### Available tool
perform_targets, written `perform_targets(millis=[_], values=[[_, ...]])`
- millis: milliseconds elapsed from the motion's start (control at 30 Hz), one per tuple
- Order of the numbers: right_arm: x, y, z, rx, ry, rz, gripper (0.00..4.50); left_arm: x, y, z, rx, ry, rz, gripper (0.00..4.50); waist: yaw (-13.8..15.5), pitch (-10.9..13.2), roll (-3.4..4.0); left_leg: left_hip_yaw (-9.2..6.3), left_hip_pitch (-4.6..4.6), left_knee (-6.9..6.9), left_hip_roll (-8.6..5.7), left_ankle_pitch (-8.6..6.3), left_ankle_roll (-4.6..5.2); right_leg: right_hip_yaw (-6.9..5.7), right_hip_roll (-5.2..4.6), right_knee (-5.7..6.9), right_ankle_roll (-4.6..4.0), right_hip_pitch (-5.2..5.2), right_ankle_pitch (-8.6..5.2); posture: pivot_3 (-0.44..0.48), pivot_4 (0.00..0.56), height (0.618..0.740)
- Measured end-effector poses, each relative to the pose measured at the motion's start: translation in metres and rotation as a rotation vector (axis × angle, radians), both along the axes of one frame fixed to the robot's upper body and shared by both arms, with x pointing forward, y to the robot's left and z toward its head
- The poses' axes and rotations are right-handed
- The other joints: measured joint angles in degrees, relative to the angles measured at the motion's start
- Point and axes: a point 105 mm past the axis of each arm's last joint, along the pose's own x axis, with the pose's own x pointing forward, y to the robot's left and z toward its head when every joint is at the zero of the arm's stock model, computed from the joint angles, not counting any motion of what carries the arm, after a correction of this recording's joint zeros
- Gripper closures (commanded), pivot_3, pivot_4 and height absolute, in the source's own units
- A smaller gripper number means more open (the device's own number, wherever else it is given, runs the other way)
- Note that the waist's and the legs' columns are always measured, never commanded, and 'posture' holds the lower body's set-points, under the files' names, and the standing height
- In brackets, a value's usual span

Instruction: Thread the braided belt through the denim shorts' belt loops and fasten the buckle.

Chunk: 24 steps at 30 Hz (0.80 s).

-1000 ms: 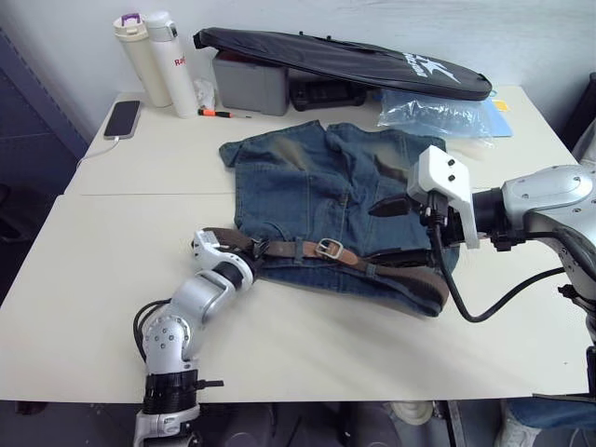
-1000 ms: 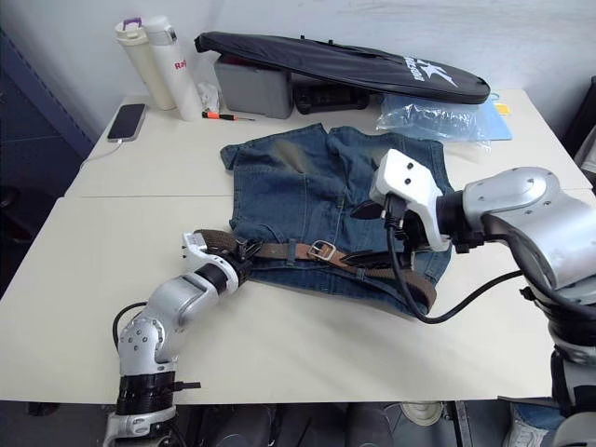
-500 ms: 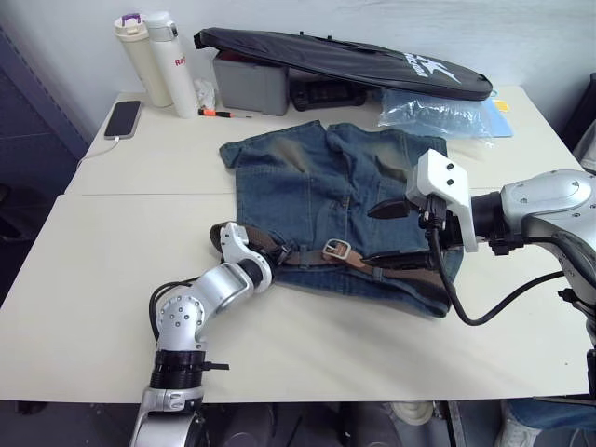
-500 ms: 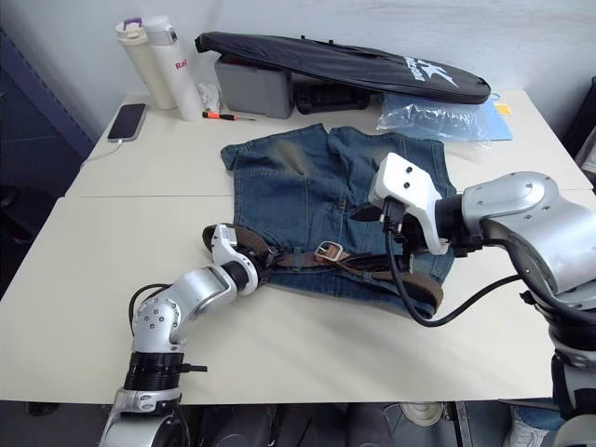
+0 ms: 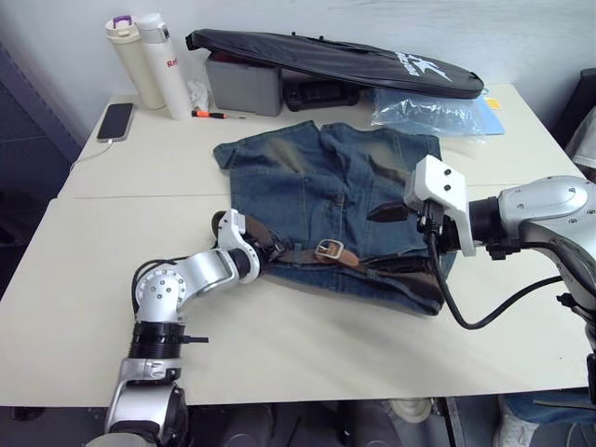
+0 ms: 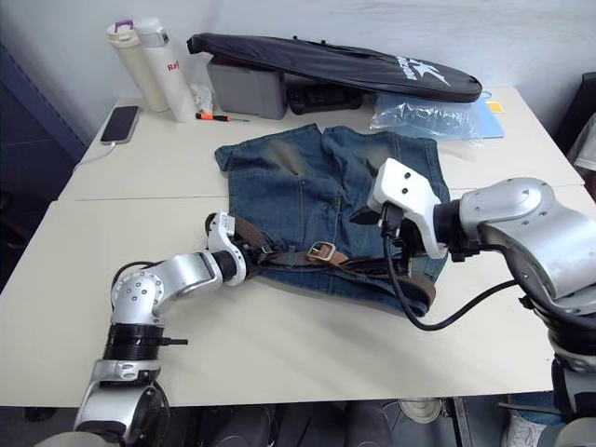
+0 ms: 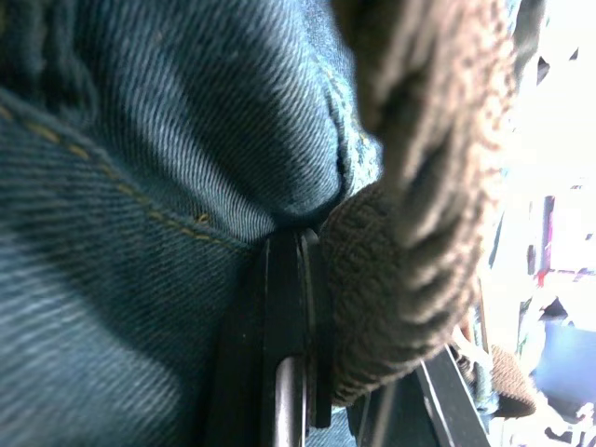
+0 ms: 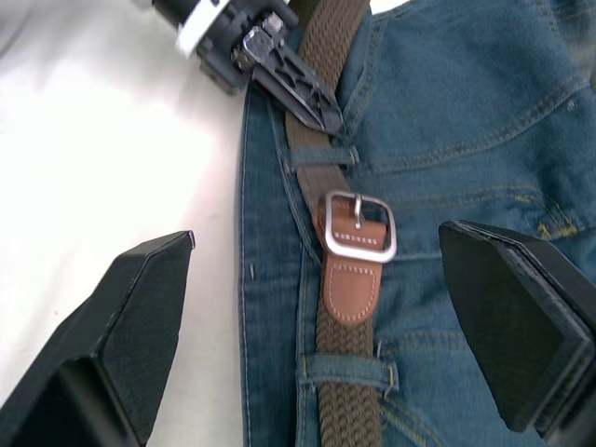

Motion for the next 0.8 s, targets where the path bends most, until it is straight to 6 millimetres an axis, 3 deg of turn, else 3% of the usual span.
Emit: perform_targets(millis=[333,567,800], values=[[0.000,-0.003,-0.004,-0.007,0.010,-0.010,0.02,0.004,0.018,0.001,-0.014,0.014,0.036,4.50,-0.7,0.0,0.00,-0.01,0.01,0.00,0.01,0.01,-0.02,0.02,-0.01,0.03,0.05,-0.01,0.03,0.000,0.150,0.740],[0.000,-0.002,-0.004,-0.007,0.010,-0.007,0.02,-0.006,0.013,0.002,0.059,-0.024,-0.098,4.50,-0.6,0.0,0.00,-0.01,-0.01,-0.01,0.01,0.01,-0.03,0.00,0.00,0.02,0.05,-0.02,0.03,0.000,0.150,0.740],[-0.001,-0.002,-0.004,-0.008,0.012,-0.006,0.02,0.008,0.004,0.005,0.165,-0.083,-0.186,4.50,-0.6,0.0,0.00,0.00,-0.03,-0.02,-0.01,0.01,-0.01,0.00,-0.01,-0.02,0.05,-0.02,0.03,0.000,0.150,0.740]])
